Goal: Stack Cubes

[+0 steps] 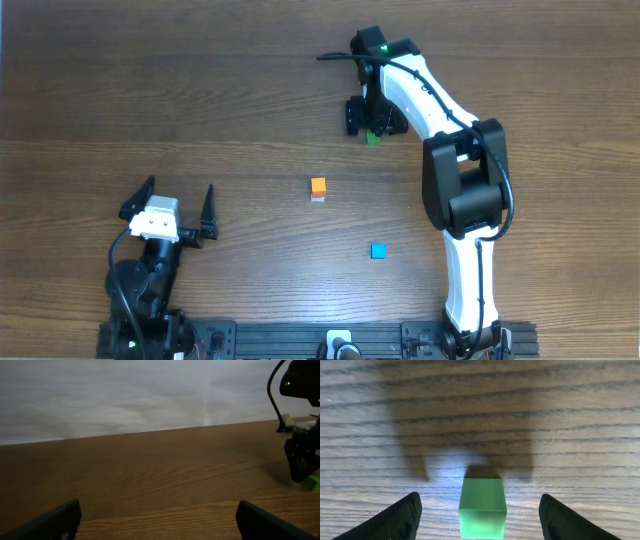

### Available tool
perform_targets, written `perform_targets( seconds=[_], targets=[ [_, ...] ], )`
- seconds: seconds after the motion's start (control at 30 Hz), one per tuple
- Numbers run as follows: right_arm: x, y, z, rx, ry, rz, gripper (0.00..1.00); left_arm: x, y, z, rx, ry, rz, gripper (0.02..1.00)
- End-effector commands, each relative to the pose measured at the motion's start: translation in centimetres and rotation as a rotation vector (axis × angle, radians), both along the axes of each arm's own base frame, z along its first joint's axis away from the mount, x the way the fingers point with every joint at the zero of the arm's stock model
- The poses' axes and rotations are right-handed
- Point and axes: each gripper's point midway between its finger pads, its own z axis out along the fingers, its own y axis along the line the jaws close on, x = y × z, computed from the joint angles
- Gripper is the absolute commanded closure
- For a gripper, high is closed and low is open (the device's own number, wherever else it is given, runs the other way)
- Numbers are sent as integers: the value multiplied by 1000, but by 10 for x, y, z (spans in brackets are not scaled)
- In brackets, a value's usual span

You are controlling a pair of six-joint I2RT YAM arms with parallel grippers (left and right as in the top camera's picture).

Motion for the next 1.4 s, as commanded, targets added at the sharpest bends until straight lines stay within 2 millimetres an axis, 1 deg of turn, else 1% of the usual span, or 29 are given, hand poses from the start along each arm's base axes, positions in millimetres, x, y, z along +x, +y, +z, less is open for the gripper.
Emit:
perform_targets(
  seconds=[0.03, 0.17, 0.2, 0.27, 0.3, 0.33, 0.57, 0.63, 1.1, 1.3, 1.4],
  targets=[
    [-6, -3, -11, -21, 22, 12, 275, 0, -3, -1, 17, -5, -15, 18],
    [-7, -3, -11, -22, 24, 11, 321, 0, -3, -1, 17, -5, -15, 18],
    [-7, -3, -11, -22, 24, 12, 360, 0, -3, -1, 17, -5, -15, 18],
    [-7, -3, -11, -22, 24, 12, 397, 0, -3, -1, 17, -5, -15, 18],
    [-7, -3, -11, -22, 24, 12, 450, 0, -3, -1, 17, -5, -15, 18],
    [-7, -3, -11, -22, 24, 12, 472, 0, -3, -1, 17, -5, -15, 18],
    [-7, -3, -11, -22, 24, 12, 570, 0, -3, -1, 17, -5, -15, 20],
    [-7, -3, -11, -22, 24, 12, 584, 0, -3, -1, 17, -5, -15, 18],
    [-8, -3, -15, -23, 26, 12, 590, 0, -3, -1, 17, -5, -15, 18],
    [-9, -3, -16, -23, 27, 12, 673, 0, -3, -1, 17, -5, -15, 18],
    [-9, -3, -16, -23, 27, 12, 746, 0, -3, -1, 17, -5, -15, 18]
  ],
)
